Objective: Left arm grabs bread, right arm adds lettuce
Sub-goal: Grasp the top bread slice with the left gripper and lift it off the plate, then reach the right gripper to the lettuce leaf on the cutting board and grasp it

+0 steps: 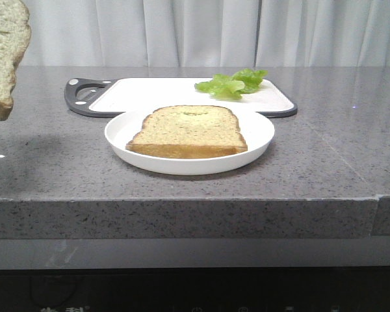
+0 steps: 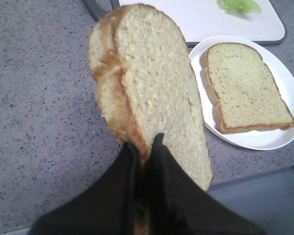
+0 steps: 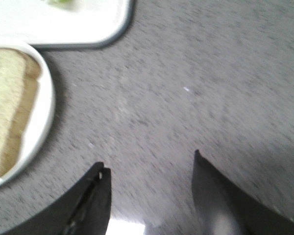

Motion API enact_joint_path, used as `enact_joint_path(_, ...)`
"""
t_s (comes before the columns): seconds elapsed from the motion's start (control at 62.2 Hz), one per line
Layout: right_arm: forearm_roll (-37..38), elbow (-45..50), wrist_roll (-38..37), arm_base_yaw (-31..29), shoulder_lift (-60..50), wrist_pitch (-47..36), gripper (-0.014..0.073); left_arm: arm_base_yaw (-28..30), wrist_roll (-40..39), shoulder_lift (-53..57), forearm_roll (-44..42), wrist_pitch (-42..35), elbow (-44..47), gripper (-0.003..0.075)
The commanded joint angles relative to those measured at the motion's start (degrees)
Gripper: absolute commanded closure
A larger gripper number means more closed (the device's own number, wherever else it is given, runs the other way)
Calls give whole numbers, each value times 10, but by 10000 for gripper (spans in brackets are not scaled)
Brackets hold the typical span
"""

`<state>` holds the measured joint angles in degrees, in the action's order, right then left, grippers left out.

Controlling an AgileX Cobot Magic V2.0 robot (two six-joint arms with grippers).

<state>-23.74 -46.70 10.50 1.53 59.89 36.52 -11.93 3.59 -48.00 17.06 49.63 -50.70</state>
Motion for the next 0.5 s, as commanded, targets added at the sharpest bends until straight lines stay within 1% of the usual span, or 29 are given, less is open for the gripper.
enact_joint_path(0.0, -64, -54, 55, -3, 39, -37, 189, 2, -4, 6, 12, -34, -16, 741)
enact_joint_path(0.209, -168, -155, 143, -3, 164, -35, 189, 2, -4, 6, 12, -34, -16, 741)
enact_joint_path(0.37, -232, -238, 180, -2, 264, -30, 187, 2, -4, 6, 12, -34, -16, 741)
enact_joint_path(0.418, -244, -265, 190, -2, 293, -30, 181, 2, -4, 6, 12, -34, -16, 741)
enact_joint_path(0.483, -259, -302, 200, -1, 331, -24, 139, 2, -4, 6, 12, -34, -16, 741)
